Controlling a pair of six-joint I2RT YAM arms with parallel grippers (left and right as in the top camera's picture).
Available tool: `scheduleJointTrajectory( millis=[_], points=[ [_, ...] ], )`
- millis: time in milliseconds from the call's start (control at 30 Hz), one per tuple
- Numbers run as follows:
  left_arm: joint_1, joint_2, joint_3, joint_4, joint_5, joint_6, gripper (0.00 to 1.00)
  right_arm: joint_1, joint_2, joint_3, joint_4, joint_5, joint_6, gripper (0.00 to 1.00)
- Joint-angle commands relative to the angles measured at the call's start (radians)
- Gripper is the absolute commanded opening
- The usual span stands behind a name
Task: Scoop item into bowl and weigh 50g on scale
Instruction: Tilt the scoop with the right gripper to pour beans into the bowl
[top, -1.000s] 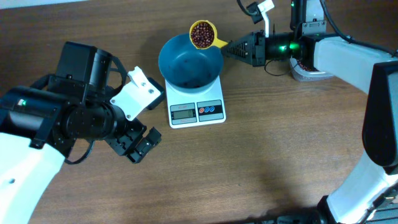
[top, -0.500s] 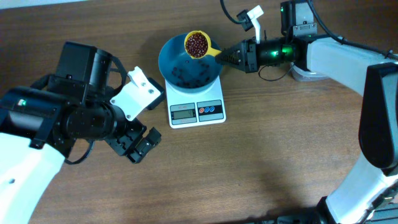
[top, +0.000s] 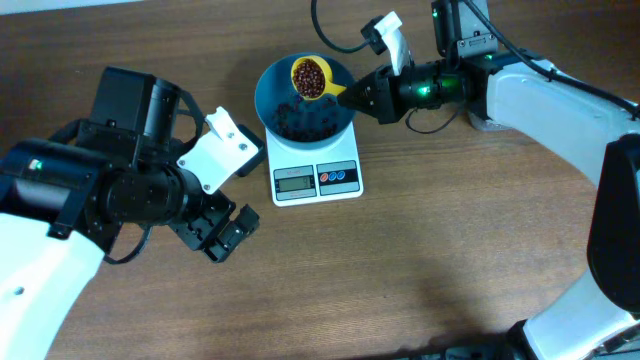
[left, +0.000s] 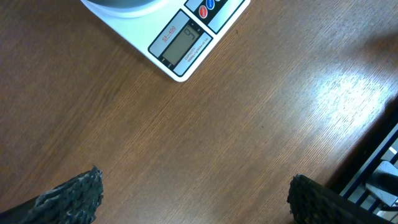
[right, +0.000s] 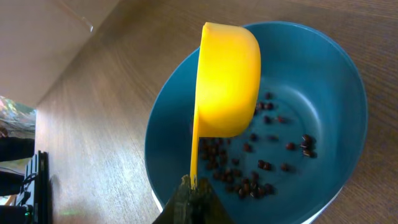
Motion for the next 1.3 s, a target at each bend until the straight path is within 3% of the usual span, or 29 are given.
scheduleJointTrajectory(
  millis=[0, 167, 300, 367, 1267],
  points=[
    [-0.002, 0.002, 0.0, 0.001, -0.003, 0.013, 0.99, 0.005, -0.021, 0.011, 0.003, -0.002, -0.018, 0.04],
    [-0.002, 0.002, 0.0, 0.001, -0.003, 0.013, 0.99, 0.006, -0.036, 0.011, -0.001, 0.029, -0.022, 0.04],
    [-0.002, 0.002, 0.0, 0.001, -0.003, 0.013, 0.99, 0.052, -0.069, 0.012, -0.019, 0.153, -0.026, 0.04],
    [-0.002, 0.002, 0.0, 0.001, -0.003, 0.013, 0.99, 0.087, -0.106, 0.013, -0.044, 0.313, -0.03, 0.04],
    [-0.002, 0.002, 0.0, 0.001, -0.003, 0.013, 0.99, 0.101, -0.11, 0.013, -0.053, 0.32, 0.005, 0.04]
  ],
)
